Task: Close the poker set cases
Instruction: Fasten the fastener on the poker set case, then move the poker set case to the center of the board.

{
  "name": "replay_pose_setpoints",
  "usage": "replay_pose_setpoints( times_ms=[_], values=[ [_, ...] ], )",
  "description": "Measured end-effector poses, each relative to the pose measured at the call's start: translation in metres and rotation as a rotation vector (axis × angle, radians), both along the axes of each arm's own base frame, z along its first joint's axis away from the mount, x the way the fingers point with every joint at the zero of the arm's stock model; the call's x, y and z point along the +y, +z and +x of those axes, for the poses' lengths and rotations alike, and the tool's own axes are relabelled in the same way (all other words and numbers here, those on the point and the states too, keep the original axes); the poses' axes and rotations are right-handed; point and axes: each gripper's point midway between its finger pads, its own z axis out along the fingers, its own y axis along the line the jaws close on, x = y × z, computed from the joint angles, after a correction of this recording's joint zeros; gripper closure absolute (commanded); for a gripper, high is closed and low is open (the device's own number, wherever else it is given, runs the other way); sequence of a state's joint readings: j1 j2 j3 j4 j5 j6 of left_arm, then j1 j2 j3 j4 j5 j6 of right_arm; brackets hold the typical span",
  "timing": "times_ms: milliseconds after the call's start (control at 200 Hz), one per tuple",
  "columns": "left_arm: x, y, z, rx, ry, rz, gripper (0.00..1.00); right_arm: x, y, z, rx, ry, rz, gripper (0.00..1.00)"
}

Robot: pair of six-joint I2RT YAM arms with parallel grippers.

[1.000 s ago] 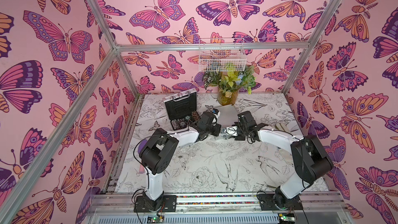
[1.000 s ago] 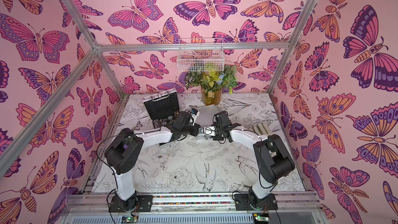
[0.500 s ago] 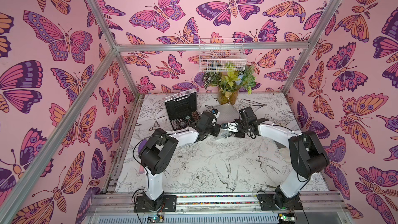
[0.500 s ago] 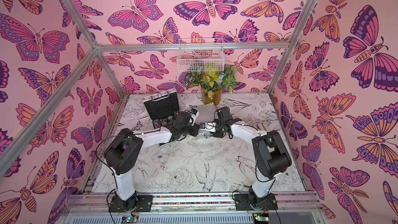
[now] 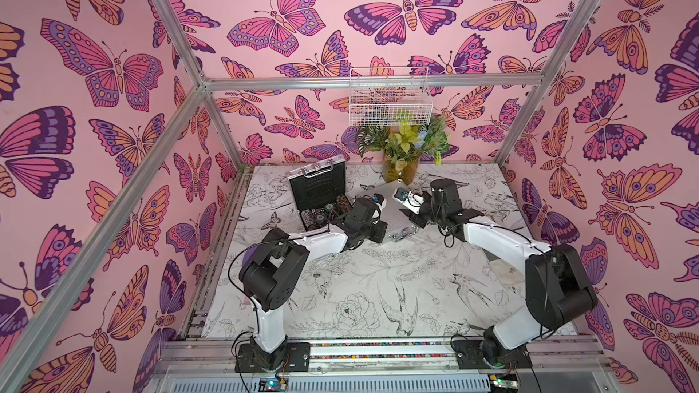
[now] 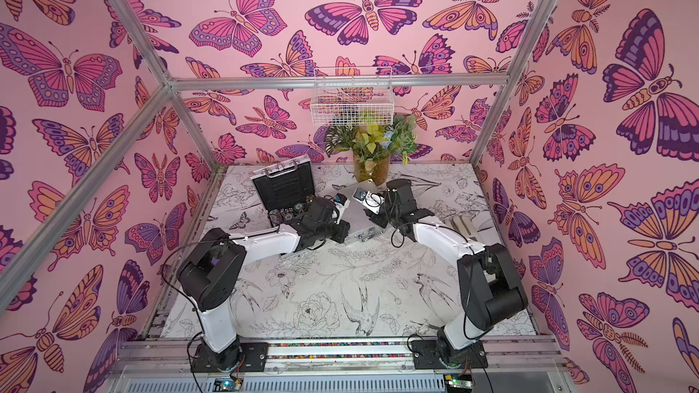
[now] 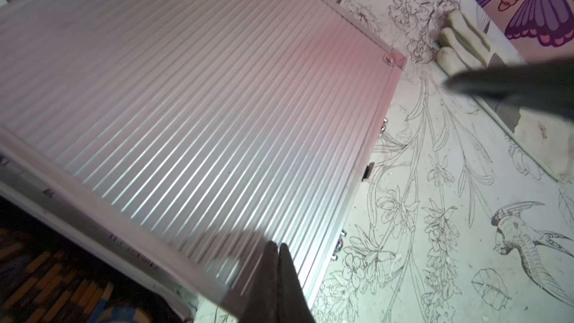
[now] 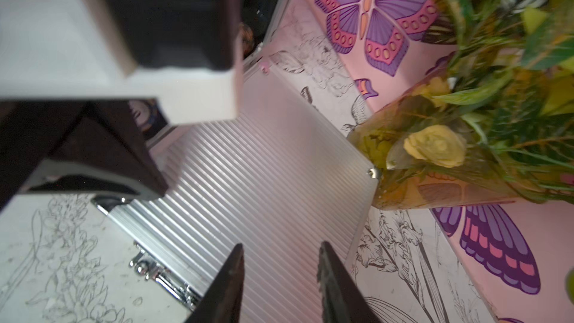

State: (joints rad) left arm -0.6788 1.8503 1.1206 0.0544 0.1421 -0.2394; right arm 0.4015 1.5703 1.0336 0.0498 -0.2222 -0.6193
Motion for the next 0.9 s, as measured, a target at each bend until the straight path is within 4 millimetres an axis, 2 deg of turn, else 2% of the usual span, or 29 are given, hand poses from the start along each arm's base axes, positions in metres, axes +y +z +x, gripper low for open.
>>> replay_pose_setpoints(
  times_ms=[165, 275, 310, 340, 355, 451, 631, 741, 896],
  values=[
    [0.009, 0.006, -0.014, 0.023, -0.005, 0.045, 0.58, -0.007, 0.020, 0.010, 0.077, -0.201, 0.124, 0.50],
    [0.025, -0.003, -0.027, 0.073, 0.010, 0.116, 0.35, -0.006, 0.031, 0.019, 0.133, -0.299, 0.187, 0.50],
    [0.032, -0.006, -0.029, 0.087, 0.025, 0.136, 0.23, -0.005, 0.031, 0.021, 0.153, -0.323, 0.200, 0.48],
    [0.036, -0.007, -0.031, 0.093, 0.032, 0.151, 0.05, -0.003, 0.029, 0.022, 0.173, -0.340, 0.209, 0.45],
    [0.039, -0.007, -0.032, 0.098, 0.043, 0.157, 0.01, -0.002, 0.027, 0.022, 0.183, -0.347, 0.211, 0.44],
    [0.052, -0.002, -0.034, 0.099, 0.088, 0.170, 0.00, 0.012, 0.009, 0.016, 0.256, -0.367, 0.206, 0.36],
    [0.084, 0.020, -0.034, 0.050, 0.214, 0.164, 0.00, 0.052, -0.032, -0.005, 0.368, -0.340, 0.125, 0.33],
    [0.109, 0.027, -0.037, 0.020, 0.300, 0.168, 0.00, 0.075, -0.044, -0.009, 0.401, -0.324, 0.104, 0.32],
    [0.148, 0.032, -0.037, -0.007, 0.431, 0.168, 0.00, 0.093, -0.050, 0.004, 0.403, -0.344, 0.091, 0.32]
  ],
)
